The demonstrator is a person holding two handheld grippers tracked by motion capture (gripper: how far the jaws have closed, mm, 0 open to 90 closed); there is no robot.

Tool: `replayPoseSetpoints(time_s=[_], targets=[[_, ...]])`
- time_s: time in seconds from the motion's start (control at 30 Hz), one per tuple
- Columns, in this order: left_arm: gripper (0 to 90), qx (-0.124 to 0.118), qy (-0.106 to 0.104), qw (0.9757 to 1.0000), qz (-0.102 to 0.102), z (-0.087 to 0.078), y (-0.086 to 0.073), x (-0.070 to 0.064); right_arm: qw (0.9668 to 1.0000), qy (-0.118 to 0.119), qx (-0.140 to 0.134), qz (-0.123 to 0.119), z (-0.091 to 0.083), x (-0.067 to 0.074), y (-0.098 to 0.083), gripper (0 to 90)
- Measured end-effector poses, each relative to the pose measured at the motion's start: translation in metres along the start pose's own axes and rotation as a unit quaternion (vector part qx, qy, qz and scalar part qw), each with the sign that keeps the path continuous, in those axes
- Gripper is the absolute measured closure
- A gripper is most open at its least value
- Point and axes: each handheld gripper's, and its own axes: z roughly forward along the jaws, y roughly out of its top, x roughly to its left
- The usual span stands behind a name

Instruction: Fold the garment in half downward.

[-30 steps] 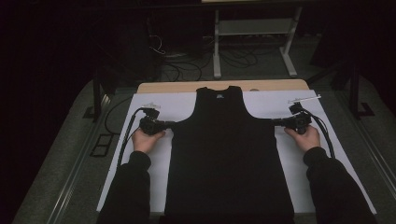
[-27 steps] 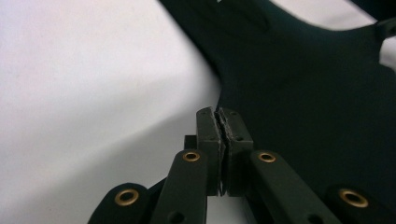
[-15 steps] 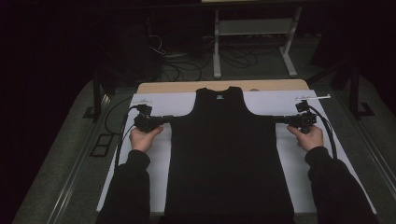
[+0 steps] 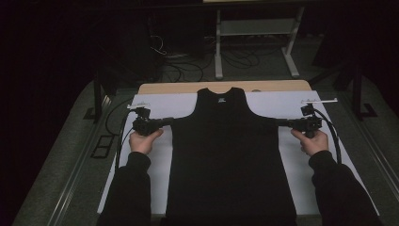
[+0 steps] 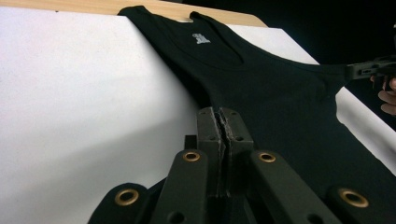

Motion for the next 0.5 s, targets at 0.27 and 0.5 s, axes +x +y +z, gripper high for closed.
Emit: replayPoseSetpoints(time_s=[0.27, 0.5], targets=[[86.8, -0.009, -0.01, 0.9999, -0.008, -0.006, -0.002, -0.003, 0.9999, 0.0, -0.014, 0.001, -0.014, 0.003, -0.006, 84.5], [86.8, -0.014, -0.014, 0.9996, -0.02, -0.014, -0.009, -0.002, 0.9999, -0.003, -0.015, 0.007, -0.02, 0.005, -0.013, 84.5]])
